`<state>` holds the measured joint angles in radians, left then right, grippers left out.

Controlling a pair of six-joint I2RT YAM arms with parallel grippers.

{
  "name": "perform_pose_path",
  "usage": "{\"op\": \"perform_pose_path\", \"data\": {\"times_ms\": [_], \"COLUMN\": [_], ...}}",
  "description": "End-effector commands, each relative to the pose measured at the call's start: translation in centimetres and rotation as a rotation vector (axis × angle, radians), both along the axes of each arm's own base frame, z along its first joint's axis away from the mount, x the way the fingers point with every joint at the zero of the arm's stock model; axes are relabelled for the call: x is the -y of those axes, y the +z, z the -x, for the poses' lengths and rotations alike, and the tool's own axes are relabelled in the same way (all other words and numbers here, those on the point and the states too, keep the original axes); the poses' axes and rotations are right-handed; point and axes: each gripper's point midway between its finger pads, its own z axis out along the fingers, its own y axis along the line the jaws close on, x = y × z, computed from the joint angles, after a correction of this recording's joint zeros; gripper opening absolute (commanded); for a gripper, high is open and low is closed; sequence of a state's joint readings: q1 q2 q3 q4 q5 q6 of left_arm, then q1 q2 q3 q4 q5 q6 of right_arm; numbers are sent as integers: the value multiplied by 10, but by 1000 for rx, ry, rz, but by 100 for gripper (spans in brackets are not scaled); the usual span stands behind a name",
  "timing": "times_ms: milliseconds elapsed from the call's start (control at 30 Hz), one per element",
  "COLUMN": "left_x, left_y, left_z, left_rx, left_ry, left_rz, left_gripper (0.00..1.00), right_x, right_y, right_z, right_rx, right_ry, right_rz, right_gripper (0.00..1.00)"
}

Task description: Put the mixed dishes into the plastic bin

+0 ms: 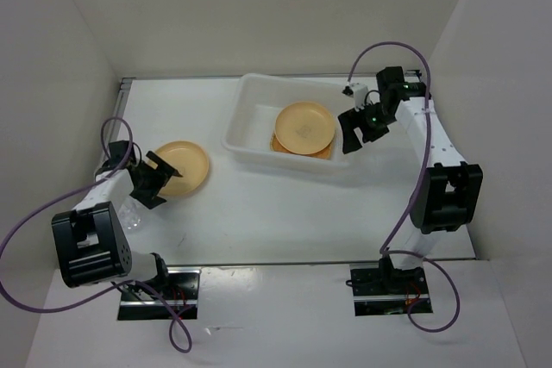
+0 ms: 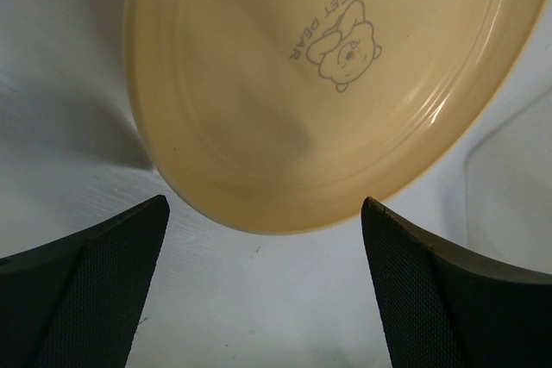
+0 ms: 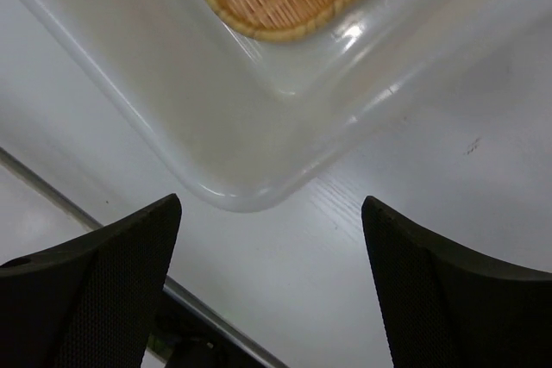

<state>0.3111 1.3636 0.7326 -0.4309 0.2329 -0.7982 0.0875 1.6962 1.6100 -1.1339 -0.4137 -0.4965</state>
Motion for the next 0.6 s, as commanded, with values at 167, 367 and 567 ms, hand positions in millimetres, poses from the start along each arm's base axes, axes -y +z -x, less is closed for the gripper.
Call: {"op": "perform_pose_path", "data": {"times_ms": [167,367,567], "left_x": [-9,-8,-5], "left_y": [-13,-25,-25], "left_z": [-10,-13,-20], "left_rx": [52,46,73], "left_ry": [59,54,47], "left_rz": [3,15,39], "left_gripper": [93,82,63], "right_x": [21,21,22], "right_y": [-37,-69,-70], "right_z": [21,53,50], "right_rx": [-56,-107,-102], "right_ry": [-119,-157,-162], "right_rz": [-135,-144,-156], "right_gripper": [88,88,88]}}
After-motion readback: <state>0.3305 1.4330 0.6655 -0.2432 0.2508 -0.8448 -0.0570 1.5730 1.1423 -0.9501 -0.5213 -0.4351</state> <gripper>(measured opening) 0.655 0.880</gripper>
